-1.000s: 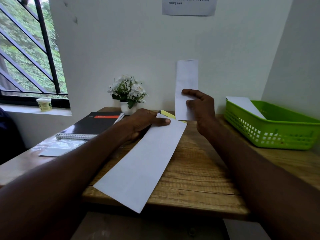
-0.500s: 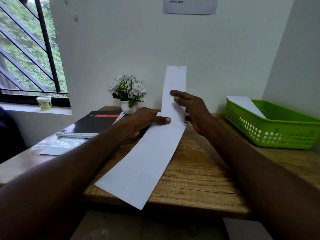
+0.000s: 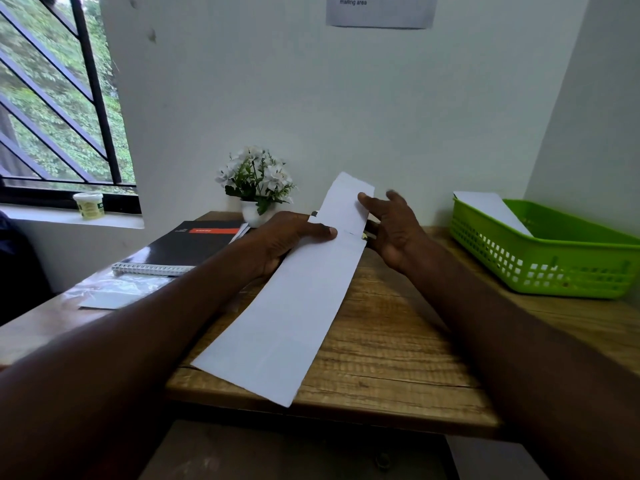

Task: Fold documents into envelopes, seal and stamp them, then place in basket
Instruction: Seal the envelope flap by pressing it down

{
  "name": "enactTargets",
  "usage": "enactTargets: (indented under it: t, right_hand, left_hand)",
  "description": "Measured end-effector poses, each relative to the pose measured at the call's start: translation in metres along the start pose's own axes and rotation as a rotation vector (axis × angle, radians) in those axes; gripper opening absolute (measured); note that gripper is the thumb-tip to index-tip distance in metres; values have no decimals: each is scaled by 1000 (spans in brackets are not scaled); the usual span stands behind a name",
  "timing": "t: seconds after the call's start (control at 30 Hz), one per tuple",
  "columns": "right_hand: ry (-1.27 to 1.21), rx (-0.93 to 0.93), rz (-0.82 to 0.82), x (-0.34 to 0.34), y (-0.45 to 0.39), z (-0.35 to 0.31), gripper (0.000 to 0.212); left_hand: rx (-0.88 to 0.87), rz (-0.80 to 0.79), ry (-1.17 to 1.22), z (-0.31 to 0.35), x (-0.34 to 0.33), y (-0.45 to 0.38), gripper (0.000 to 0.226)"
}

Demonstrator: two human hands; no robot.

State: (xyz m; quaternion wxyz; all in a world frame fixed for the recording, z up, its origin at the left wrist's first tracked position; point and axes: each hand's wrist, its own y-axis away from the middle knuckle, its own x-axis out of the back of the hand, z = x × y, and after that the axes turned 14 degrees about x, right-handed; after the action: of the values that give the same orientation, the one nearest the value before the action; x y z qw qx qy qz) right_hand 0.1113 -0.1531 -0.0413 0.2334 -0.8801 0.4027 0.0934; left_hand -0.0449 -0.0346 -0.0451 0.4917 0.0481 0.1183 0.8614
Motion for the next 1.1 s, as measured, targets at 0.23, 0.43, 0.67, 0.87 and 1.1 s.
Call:
enactTargets:
  t: [0.23,0.43,0.67,0.87,1.1]
  right_hand:
    - [28,-12,83,6,0,-2,32]
    - [132,-89,31,6,2,-4,29]
    - [135,-94,30,7,0,-7,29]
    - [211,-76,6,8,1,-7,25]
    - [185,-23,67,10,-1,-8,25]
  left_hand:
    - [7,-8,-35,-2,0,-2,41]
    - [19,4,-17,-2,0,-1,31]
    - [27,21,-22,0,1,-3,41]
    - [35,43,-25,0,3,-3,43]
    - [28,37,-48,0,3,-4,43]
